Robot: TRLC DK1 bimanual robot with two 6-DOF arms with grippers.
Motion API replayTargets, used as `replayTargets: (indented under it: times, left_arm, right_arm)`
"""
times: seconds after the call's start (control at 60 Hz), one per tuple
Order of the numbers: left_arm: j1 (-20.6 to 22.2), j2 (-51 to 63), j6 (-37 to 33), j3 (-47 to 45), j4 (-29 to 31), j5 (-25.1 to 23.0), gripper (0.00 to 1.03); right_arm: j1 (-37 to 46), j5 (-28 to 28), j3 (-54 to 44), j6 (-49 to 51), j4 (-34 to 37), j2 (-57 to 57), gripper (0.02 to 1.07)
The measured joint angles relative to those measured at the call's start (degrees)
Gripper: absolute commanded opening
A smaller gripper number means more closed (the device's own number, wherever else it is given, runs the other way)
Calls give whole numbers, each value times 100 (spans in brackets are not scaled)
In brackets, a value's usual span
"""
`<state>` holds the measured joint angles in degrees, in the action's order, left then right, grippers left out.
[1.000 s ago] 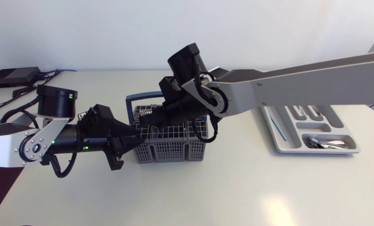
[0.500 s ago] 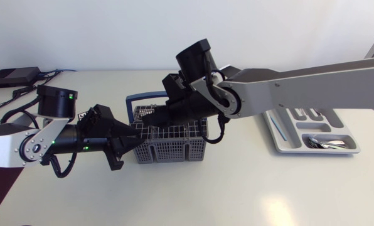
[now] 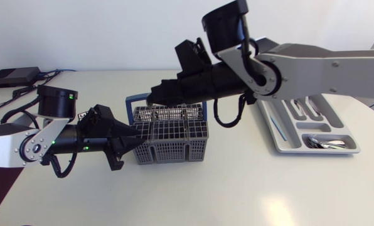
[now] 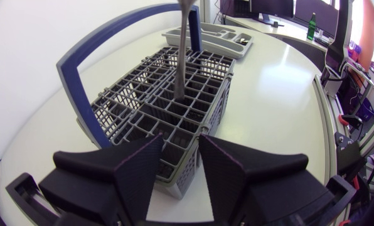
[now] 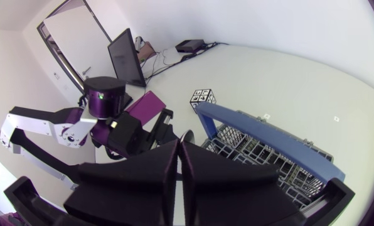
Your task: Transfer all utensils from the basket to the drawer tray.
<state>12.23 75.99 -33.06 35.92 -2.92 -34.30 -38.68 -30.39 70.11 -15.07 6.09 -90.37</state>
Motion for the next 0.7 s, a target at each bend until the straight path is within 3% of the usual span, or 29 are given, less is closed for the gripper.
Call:
replayTargets:
  times: [0.217, 0.433, 0.7]
  left_arm:
    - [77, 2, 4, 0, 57, 0, 43]
    - [74, -378, 46, 20, 669, 2, 44]
    - [74, -734, 114, 197, 1215, 24, 45]
  right_arm:
    - [332, -286, 55, -131, 313, 529, 8]
    - [960, -256, 538, -72, 1670, 925, 8]
    - [2284, -227, 769, 804, 3289, 1261, 8]
